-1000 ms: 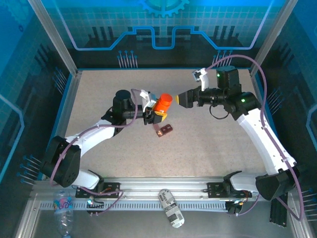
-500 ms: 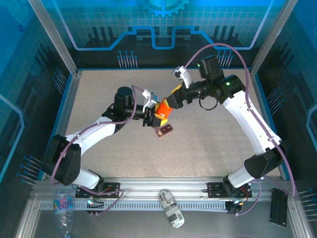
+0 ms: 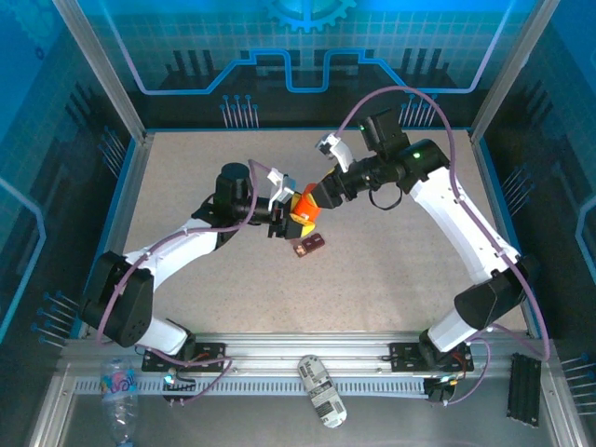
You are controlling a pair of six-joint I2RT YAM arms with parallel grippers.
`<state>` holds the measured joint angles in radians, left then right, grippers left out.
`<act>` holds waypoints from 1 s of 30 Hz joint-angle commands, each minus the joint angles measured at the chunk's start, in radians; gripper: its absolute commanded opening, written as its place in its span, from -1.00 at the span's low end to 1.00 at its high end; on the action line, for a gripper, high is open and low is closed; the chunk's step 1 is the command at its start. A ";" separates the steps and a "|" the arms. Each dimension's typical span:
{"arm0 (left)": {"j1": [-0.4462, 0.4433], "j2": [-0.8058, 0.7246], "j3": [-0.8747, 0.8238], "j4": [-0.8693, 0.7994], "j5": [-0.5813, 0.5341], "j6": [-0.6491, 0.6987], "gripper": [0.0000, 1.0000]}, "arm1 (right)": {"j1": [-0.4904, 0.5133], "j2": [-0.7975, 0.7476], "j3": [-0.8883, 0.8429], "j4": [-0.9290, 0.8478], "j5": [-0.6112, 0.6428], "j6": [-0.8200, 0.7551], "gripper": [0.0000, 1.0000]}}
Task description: Sort the pills into containers
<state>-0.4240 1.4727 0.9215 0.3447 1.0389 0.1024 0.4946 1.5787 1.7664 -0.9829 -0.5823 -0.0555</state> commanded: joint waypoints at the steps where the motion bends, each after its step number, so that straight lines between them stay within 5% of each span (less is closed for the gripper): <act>1: 0.004 -0.006 0.026 0.033 0.025 0.000 -1.00 | 0.004 0.013 0.009 -0.007 -0.007 0.010 -0.29; 6: 0.006 -0.018 -0.024 0.188 -0.060 -0.075 -1.00 | 0.004 -0.048 -0.146 0.147 0.038 0.172 -0.63; 12: 0.004 -0.018 -0.100 0.435 -0.176 -0.183 -1.00 | 0.020 -0.145 -0.381 0.440 0.093 0.469 -0.64; 17: 0.004 -0.022 -0.106 0.408 -0.181 -0.155 -1.00 | 0.025 -0.163 -0.374 0.434 0.126 0.461 -0.41; 30: 0.004 -0.017 -0.085 0.311 -0.124 -0.105 -1.00 | -0.037 -0.163 -0.146 0.234 0.108 0.276 0.58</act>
<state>-0.4244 1.4727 0.7902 0.6495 0.8776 -0.0292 0.4686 1.4174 1.5429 -0.6518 -0.4358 0.3084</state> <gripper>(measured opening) 0.540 0.767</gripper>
